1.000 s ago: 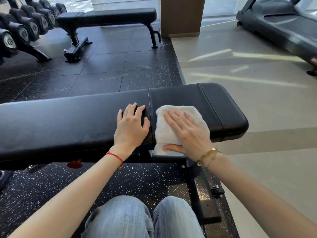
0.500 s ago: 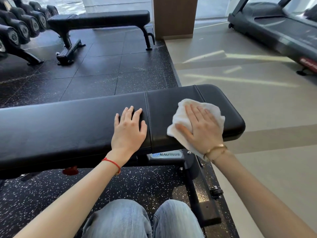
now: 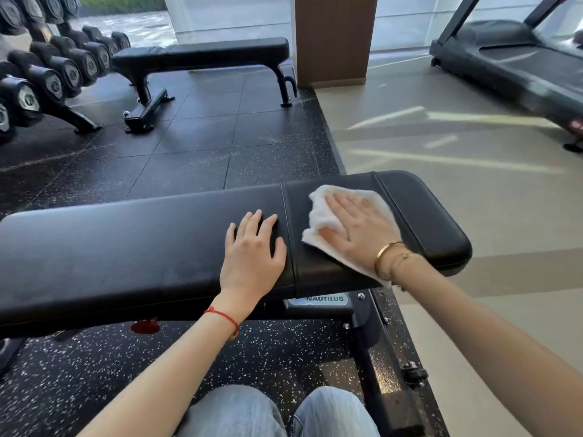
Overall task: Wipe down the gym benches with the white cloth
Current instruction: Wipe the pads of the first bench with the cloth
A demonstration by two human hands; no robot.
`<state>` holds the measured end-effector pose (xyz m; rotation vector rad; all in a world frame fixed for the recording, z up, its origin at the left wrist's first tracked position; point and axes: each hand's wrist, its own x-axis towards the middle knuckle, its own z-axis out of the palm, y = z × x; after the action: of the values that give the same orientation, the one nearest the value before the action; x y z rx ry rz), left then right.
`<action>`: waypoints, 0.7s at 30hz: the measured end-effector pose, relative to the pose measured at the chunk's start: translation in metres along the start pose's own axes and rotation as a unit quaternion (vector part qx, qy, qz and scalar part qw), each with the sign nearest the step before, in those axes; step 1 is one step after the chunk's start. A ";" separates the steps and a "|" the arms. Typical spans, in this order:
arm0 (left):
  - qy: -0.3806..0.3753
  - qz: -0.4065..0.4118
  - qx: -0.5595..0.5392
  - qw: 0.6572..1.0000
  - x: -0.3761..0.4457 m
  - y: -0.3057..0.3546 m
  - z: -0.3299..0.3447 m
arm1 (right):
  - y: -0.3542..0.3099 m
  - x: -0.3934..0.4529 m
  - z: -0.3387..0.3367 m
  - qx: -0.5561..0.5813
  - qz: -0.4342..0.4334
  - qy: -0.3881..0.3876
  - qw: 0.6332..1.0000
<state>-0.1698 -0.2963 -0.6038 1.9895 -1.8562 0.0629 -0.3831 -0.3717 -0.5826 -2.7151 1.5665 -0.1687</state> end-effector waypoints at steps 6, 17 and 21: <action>0.002 -0.002 0.014 1.000 0.001 -0.001 0.003 | 0.012 0.065 0.001 -0.012 0.086 -0.047 0.995; 0.004 -0.001 0.008 1.000 0.000 0.000 0.001 | 0.054 0.011 0.002 0.000 0.092 -0.016 0.996; 0.008 -0.004 0.007 1.000 0.001 0.001 0.000 | 0.067 0.050 -0.005 -0.004 0.175 -0.058 0.983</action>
<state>-0.1710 -0.2971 -0.6030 1.9997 -1.8424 0.0901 -0.4170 -0.4485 -0.5769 -2.3525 1.9710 -0.0018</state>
